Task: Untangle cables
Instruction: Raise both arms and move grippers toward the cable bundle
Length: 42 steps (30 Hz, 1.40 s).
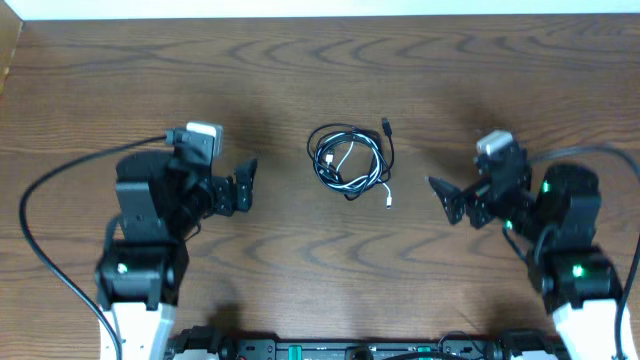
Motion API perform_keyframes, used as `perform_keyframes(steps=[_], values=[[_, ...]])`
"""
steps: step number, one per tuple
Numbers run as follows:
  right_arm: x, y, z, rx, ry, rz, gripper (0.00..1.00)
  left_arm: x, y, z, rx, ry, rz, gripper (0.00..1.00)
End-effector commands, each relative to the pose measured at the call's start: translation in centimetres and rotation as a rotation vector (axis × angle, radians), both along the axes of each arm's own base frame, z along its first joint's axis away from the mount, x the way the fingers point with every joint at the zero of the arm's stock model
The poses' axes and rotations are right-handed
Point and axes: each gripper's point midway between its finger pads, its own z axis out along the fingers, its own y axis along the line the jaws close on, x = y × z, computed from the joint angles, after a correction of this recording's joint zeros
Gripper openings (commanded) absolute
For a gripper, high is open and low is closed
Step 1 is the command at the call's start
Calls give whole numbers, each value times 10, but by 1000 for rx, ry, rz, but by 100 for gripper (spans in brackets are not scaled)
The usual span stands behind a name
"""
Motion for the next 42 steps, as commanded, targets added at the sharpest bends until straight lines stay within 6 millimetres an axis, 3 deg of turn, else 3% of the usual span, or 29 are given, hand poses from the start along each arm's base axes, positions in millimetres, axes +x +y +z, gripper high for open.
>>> perform_keyframes(steps=[1,4,9,15,19,24,30,31,32,37,39,42], values=[[5,22,20,36,17,141,99,8,-15,36,-45,12,-76,92],[15,33,28,80,93,206,99,16,-25,51,-84,74,-122,92],[33,45,38,113,144,279,99,32,-33,46,-128,218,-154,92],[58,49,20,118,201,293,99,56,-40,36,-163,257,-182,93],[68,63,2,119,222,327,99,64,-43,34,-177,249,-197,92],[70,72,-9,113,246,346,99,65,-43,33,-178,253,-197,92],[71,77,-5,190,294,319,99,74,-43,38,-173,206,-201,92],[73,77,-7,184,294,315,93,76,-43,38,-173,201,-201,92],[74,78,-10,179,304,304,88,78,-44,39,-173,195,-202,92],[87,94,-34,144,349,238,85,93,-43,41,-200,165,-177,92],[95,107,-53,127,370,222,80,97,-43,38,-230,186,-150,92],[101,109,-76,97,408,182,78,101,-44,29,-245,217,-136,92]])
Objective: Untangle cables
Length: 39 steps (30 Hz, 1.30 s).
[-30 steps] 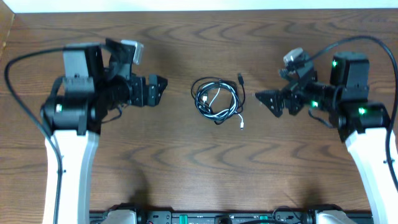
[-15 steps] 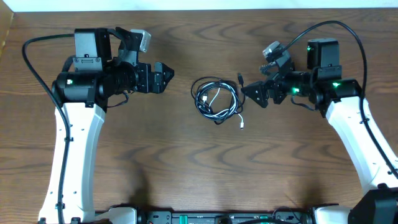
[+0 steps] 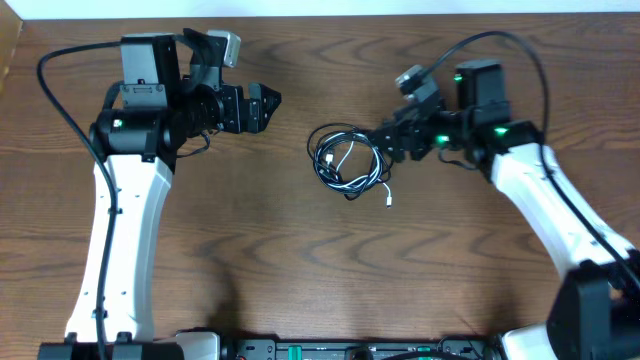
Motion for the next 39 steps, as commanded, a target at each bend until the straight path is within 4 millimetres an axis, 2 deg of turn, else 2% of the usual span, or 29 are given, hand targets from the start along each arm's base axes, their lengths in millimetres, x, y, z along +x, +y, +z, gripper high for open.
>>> perform_keyframes(steps=[1,4,6,8,14,16,18,19,20,23,25,27,28,29,31,33,34,37,39], values=[[13,3,-28,-58,54,-67,78,9,-2,-1,-36,31,23,92],[19,4,-52,-101,75,-82,76,14,-2,-8,-59,65,49,92],[21,10,-73,-102,105,-67,67,19,-2,-19,-71,103,64,91],[19,16,-79,-77,124,-44,61,22,-2,-27,-71,123,67,91],[13,30,-88,-63,153,-19,48,28,-2,-40,-70,149,68,91],[14,33,-88,-53,160,-28,41,29,-2,-44,-69,161,68,91],[17,33,-86,-40,174,-61,28,31,-3,-49,-69,173,68,91],[19,33,-85,-29,184,-85,10,31,-3,-51,-69,179,68,91],[20,33,-85,-25,186,-92,1,32,-3,-53,-68,183,68,91],[26,29,-85,-13,220,-164,1,32,-3,-57,-68,192,69,91],[31,29,-72,60,244,-186,1,33,-3,-57,-68,191,69,91],[33,31,-39,170,216,-133,1,33,-3,-57,-68,189,68,91],[34,30,-21,214,203,-120,1,33,-3,-57,-68,189,69,91],[34,26,10,276,173,-100,1,33,-3,-57,-68,189,68,91],[32,18,52,342,126,-77,1,33,-3,-57,-68,189,68,91],[27,12,80,375,80,-62,1,33,-3,-57,-68,189,68,91],[23,5,102,388,32,-70,1,33,-3,-57,-68,189,68,91],[19,-5,123,405,20,-126,1,33,-3,-57,-69,190,68,91],[18,-6,123,414,55,-150,1,33,-3,-57,-81,201,82,91]])
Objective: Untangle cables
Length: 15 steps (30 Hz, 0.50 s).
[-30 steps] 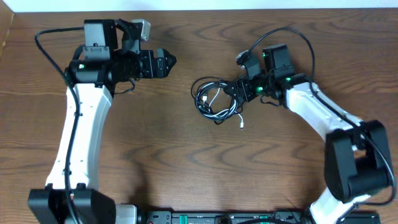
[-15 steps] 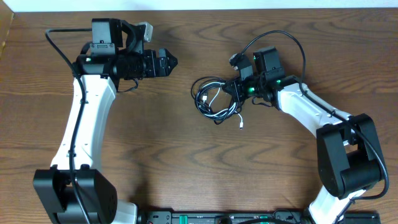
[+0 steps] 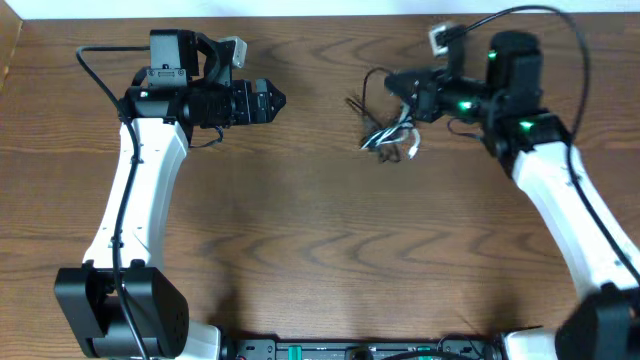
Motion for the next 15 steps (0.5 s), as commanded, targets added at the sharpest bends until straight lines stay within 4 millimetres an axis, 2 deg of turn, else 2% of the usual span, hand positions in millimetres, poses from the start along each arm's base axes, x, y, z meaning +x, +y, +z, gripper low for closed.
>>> perform_keyframes(steps=[1,6,9,13,15], values=[[-5,1,3,50,89,-6,1,5,-3,10,-31,-4,20,91],[-6,3,-6,29,131,-32,1,-1,-26,10,-44,8,-24,91],[-7,5,-7,26,134,-29,1,-7,-52,5,-74,58,-36,91],[-4,2,-9,17,136,-49,1,-15,-80,-19,-128,218,16,91],[-5,2,-10,15,141,-50,1,-19,-88,-28,-127,256,8,91]])
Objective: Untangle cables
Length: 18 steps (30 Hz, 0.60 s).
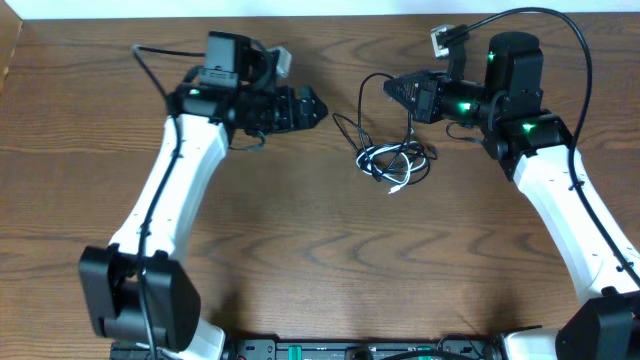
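A tangle of black and white cables [392,162] lies on the brown table, right of centre. One black strand [362,98] rises from it in a loop to my right gripper [390,89], which is shut on that strand above the bundle's upper side. A white plug end [395,187] sticks out at the bundle's lower edge. My left gripper [320,108] points right, a short way left of the raised strand and apart from it. Its fingers look spread with nothing between them.
The wooden table [300,250] fills the view, with its far edge along the top. Both arms reach in from the near side, the left arm [170,200] across the left half and the right arm [560,200] down the right side.
My left gripper has moved right, closer to the cables. The bundle now hangs lower and more spread out beneath the right gripper, which still holds a black strand at about the same place.
Both grippers were first low near the table's front, with the coiled cables lying between them at centre. Then both arms reached out, the right gripper at the coil's right side. Later the right gripper held the bundle lifted and shifted right, and the left has now closed in.
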Motion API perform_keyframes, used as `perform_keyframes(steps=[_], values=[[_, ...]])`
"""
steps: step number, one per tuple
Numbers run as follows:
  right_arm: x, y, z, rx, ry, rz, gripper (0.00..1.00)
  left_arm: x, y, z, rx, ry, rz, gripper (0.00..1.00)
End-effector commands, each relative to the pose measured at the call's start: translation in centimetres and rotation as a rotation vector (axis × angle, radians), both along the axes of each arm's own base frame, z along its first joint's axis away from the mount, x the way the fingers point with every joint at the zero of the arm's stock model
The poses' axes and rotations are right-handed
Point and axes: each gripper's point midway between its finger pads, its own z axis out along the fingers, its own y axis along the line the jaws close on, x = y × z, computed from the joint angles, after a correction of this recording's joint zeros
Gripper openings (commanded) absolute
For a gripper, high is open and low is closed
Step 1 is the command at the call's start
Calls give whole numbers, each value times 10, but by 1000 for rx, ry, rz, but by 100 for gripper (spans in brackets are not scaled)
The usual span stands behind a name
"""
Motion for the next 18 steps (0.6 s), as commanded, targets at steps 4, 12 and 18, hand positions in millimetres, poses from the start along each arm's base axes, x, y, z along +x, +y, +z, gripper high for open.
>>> perform_keyframes(steps=[4,12,18], values=[[-1,-1,0,-4,11,-10,1,-11,-34,-25,-30,143,-17,79],[-2,-2,-3,-14,18,-11,1,-18,-64,-30,-30,90,-111,75],[-2,-2,-3,-14,19,-11,1,4,-50,-49,45,73,52,75]])
